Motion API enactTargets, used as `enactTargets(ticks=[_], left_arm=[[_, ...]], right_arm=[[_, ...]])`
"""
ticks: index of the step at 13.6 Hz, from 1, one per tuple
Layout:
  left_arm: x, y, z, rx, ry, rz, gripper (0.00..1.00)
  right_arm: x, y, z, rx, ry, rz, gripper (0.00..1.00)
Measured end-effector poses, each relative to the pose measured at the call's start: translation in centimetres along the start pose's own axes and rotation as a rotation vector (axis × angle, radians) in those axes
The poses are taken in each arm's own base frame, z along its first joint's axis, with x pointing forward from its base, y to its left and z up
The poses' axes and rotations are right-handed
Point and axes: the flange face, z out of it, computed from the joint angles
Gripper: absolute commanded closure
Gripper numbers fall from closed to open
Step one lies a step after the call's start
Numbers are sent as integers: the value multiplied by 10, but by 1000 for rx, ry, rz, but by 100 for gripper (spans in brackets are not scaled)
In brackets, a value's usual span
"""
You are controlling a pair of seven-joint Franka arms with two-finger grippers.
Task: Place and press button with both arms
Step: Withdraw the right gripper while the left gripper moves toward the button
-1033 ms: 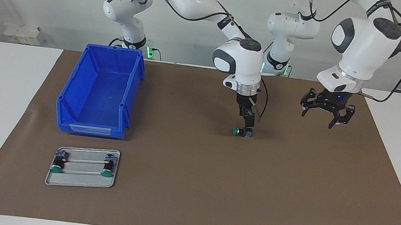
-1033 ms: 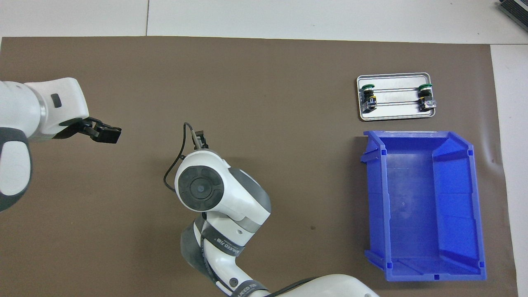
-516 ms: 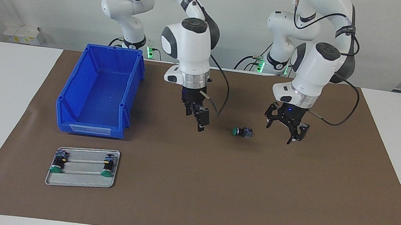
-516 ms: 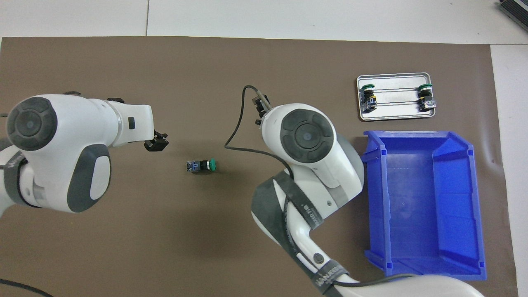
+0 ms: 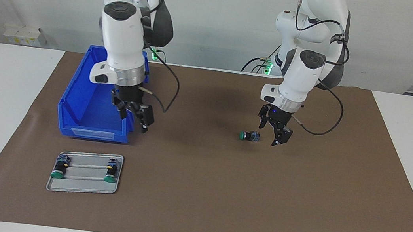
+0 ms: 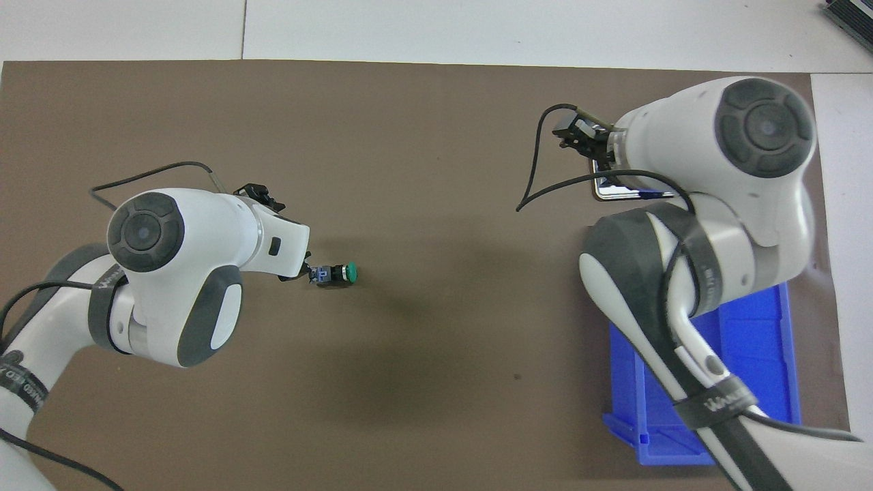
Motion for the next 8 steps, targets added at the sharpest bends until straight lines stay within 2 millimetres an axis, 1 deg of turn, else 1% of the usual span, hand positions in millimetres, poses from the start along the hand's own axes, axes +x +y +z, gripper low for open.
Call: enactTargets(ticks=[1,3,5,7,8], left_arm=[[1,7,7,-10,5,1,9],[2,18,20,-22,0,11,9],[5,24,39,-33,-11,21,9],[5,27,55,-46,-25,25,9],[4,28,60,-51,-32,26,9]], right_arm=[[13,22,-7,-9,-4,-43,0],[28,55,-24,-20,-24,-81,0],[30,79,-48,-40,-52,-98,0],[27,97,-81,-64,-98,-153,0],[27,106,-98,-74,-122,-202,0]])
